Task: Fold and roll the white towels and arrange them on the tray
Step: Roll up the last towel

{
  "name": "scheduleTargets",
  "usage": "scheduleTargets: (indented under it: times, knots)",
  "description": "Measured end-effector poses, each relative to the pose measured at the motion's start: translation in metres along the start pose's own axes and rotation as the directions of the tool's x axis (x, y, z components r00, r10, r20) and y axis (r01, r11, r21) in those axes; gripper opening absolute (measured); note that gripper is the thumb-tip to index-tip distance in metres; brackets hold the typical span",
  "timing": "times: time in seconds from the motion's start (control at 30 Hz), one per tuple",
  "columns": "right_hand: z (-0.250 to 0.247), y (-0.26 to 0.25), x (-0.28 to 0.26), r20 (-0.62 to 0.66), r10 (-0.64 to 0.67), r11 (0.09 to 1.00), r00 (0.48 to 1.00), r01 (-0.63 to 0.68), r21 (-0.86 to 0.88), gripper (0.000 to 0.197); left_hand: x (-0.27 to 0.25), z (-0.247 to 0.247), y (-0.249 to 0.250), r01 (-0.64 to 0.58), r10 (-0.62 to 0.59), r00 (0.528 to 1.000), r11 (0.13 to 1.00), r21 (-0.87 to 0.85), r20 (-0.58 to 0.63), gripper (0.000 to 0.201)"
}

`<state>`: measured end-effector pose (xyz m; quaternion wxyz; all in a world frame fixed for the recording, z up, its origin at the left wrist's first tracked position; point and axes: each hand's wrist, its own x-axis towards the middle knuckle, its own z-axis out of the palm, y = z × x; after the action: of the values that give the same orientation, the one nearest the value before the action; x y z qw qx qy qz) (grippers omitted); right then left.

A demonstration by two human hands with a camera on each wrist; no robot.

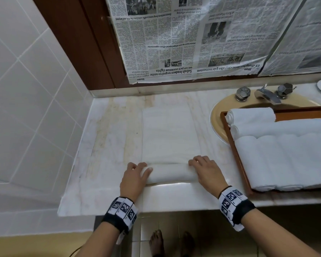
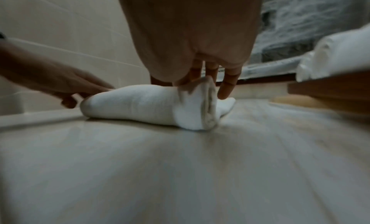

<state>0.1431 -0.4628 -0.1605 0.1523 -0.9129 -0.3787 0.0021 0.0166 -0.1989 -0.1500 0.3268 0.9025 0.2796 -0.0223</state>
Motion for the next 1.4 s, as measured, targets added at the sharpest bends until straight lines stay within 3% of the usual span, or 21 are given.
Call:
scheduleTargets:
  times: [0.07,0.1,0.17,0.23,0.3,0.43,0.57,0.67,0.8,0.9,0.93,1.0,1.07,1.13,1.23,1.3,1.4]
  knots:
    - [-0.005,-0.005,-0.003,0.012,-0.026,1.000,1.000,0.026,0.010,0.030,-0.007,0.004,0.003,-0.096,0.099,0.992,0.994,0.043,-0.079,0.038]
    - [-0.005,-0.006,-0.005,0.046,-0.023,1.000,0.999,0.022,0.019,0.039,-0.010,0.007,0.004,-0.141,0.147,0.985,0.987,0.075,-0.090,0.038]
    - [-0.003,-0.006,-0.009,0.143,-0.025,1.000,0.989,0.024,0.007,0.056,-0.017,0.013,0.006,-0.210,0.222,0.974,0.962,0.174,-0.047,0.049]
    - [-0.002,-0.006,-0.009,0.179,-0.015,1.000,0.984,0.010,0.025,0.053,-0.022,0.020,0.003,-0.271,0.280,0.960,0.919,0.287,0.011,0.062]
    - [-0.003,-0.004,-0.007,0.170,0.030,0.993,0.985,-0.049,0.108,0.048,-0.019,0.018,0.003,-0.278,0.287,0.958,0.902,0.331,0.021,0.062]
    - [-0.017,0.003,-0.004,0.285,0.070,0.946,0.956,-0.154,0.285,0.049,-0.006,-0.005,0.007,-0.197,0.172,0.974,0.965,0.172,0.147,0.070]
    - [-0.023,0.013,-0.006,0.300,0.117,0.896,0.947,-0.231,0.380,0.049,-0.002,-0.021,0.000,-0.075,0.114,0.966,0.982,-0.172,0.232,0.038]
    - [-0.021,0.009,-0.007,0.251,0.171,0.894,0.953,-0.257,0.366,0.039,-0.002,-0.019,-0.001,0.001,0.054,0.972,0.972,-0.235,0.228,0.033]
    - [-0.014,0.002,-0.004,0.116,0.208,0.918,0.971,-0.235,0.318,0.034,0.007,-0.010,0.004,0.090,-0.063,0.989,0.975,-0.205,0.135,0.049]
    - [-0.014,-0.003,-0.003,0.013,0.140,0.976,0.990,-0.141,0.166,0.021,0.012,-0.003,0.007,0.167,-0.155,0.984,0.973,-0.159,0.087,0.061]
    - [-0.013,-0.003,-0.004,-0.007,0.092,0.987,0.996,-0.090,0.134,0.023,0.013,-0.001,0.007,0.192,-0.181,0.981,0.966,-0.172,0.076,0.064]
    - [-0.012,0.000,-0.008,0.041,0.005,0.997,0.999,-0.008,0.074,0.046,0.012,0.002,0.007,0.202,-0.197,0.979,0.968,-0.149,0.048,0.070]
    - [-0.009,0.001,-0.010,0.116,-0.031,0.999,0.993,0.032,-0.004,0.064,0.006,0.003,0.008,0.116,-0.117,0.992,0.993,-0.029,-0.055,0.066]
    - [-0.006,0.001,-0.008,0.145,-0.021,1.000,0.989,0.021,0.000,0.064,-0.003,0.004,0.012,-0.073,0.096,0.979,0.988,0.134,-0.177,0.058]
    - [-0.010,0.003,0.005,0.234,0.032,0.995,0.972,-0.052,0.081,0.056,-0.012,0.015,0.013,-0.304,0.329,0.943,0.907,0.292,-0.040,0.063]
    - [-0.019,0.005,0.013,0.359,0.054,0.981,0.932,-0.117,0.155,0.057,-0.014,0.022,0.007,-0.367,0.369,0.928,0.877,0.312,0.054,0.067]
    - [-0.029,0.009,0.020,0.552,0.078,0.957,0.830,-0.218,0.193,0.057,-0.008,0.018,0.002,-0.378,0.341,0.924,0.882,0.280,0.173,0.070]
